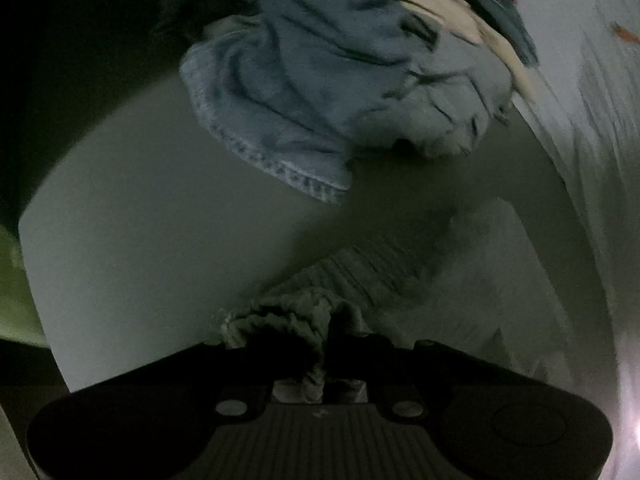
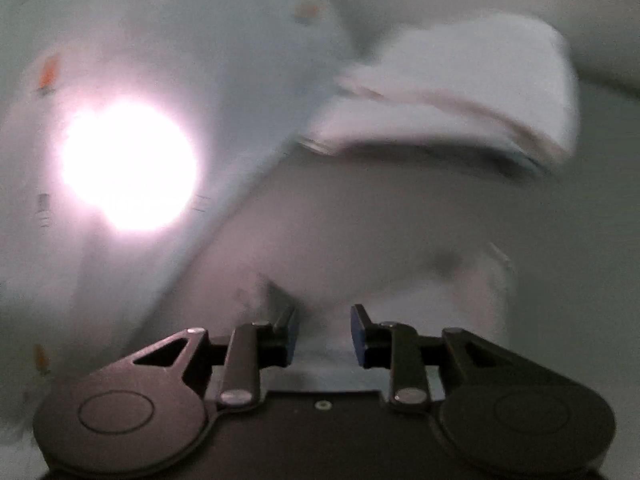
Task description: Fold clothes
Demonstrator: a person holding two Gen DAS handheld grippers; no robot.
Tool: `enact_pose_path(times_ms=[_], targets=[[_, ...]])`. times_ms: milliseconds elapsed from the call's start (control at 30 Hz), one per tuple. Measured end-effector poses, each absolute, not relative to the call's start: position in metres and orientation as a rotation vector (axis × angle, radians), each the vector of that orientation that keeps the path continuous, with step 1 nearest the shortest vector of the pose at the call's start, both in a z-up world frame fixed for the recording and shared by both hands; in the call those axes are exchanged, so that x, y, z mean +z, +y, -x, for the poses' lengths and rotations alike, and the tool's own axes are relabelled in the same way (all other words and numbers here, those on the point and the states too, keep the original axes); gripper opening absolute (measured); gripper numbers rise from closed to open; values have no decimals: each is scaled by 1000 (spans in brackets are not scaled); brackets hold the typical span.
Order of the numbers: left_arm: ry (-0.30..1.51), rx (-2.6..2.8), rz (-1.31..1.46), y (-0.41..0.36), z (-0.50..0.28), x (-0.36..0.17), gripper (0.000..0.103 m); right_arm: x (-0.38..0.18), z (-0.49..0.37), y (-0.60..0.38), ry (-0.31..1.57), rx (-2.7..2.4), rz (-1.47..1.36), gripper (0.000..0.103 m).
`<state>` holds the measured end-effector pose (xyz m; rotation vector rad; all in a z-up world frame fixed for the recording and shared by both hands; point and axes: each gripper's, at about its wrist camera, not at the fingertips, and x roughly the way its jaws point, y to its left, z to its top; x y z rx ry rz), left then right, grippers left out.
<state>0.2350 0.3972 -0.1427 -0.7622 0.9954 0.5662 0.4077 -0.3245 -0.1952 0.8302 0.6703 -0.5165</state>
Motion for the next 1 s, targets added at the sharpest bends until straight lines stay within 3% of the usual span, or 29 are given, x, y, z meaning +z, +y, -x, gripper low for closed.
enact_pose_path(times_ms=[167,367,400,500,667,867,967,1000], targets=[[1041,550,686,395,-251,-144,13,-243,-351,-330,746,-596,-962,38],[1064,540,660,393,-255,-144,14,-269,-347,-316,746,-559,-1107,40],[1064,538,666,394,-255,-144,14,-269,-349,-313,736,-573,-1089,37],[1055,534,711,400,-252,-146,14,-263,-351,-311,746,-606,-1035,1],[1031,527,769,405,-246,-147,15,-215,-358,-321,650,-660,-994,0],[1007,539,794,405,-241,-148,15,-130,-469,-307,492,-411,-816,1],[996,548,801,405,-240,-148,16,-113,-525,-288,477,-221,-747,9],[993,551,804,405,-239,-148,16,-109,-534,-281,469,-179,-737,22]])
